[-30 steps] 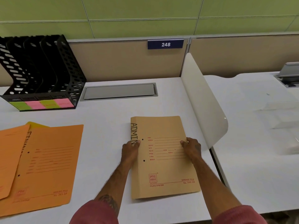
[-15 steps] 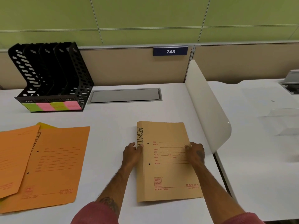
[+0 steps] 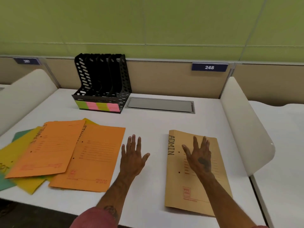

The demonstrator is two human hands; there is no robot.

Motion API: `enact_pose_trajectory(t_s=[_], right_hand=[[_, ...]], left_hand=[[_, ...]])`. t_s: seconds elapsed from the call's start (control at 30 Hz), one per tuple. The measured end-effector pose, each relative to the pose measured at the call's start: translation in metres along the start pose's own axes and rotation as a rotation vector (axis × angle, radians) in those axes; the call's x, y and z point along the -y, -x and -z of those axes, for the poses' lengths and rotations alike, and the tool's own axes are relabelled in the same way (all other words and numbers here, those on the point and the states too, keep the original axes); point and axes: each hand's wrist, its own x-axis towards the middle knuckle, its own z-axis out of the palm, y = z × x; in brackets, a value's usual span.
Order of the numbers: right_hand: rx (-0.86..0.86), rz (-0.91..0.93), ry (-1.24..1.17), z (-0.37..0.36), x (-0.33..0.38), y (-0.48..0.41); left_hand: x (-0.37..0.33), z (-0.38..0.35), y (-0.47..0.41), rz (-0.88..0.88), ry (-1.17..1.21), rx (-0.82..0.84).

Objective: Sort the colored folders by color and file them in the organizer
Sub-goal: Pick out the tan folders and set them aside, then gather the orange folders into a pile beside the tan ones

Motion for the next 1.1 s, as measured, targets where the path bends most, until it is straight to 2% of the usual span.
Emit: enact_pose_trajectory(t_s=[0.2, 0.63, 0.9, 1.1], right_hand=[[0.004, 0.096, -0.022, -0.027, 0.075, 0.022], [0.055, 0.166, -0.042, -0.119, 0.252, 0.102], [0.140, 0.273, -0.049, -0.168, 0.331, 0.106], [0.264, 0.397, -0.060, -0.208, 0.394, 0.086]], left_hand=[[0.082, 0.021, 0.024, 0.077, -0.049, -0.024], [0.292, 0.051, 0.072, 0.174, -0.074, -0.005], [0.369, 0.055, 0.069, 0.265, -0.050, -0.009], [0.412, 0.053, 0.055, 0.353, -0.062, 0.004]])
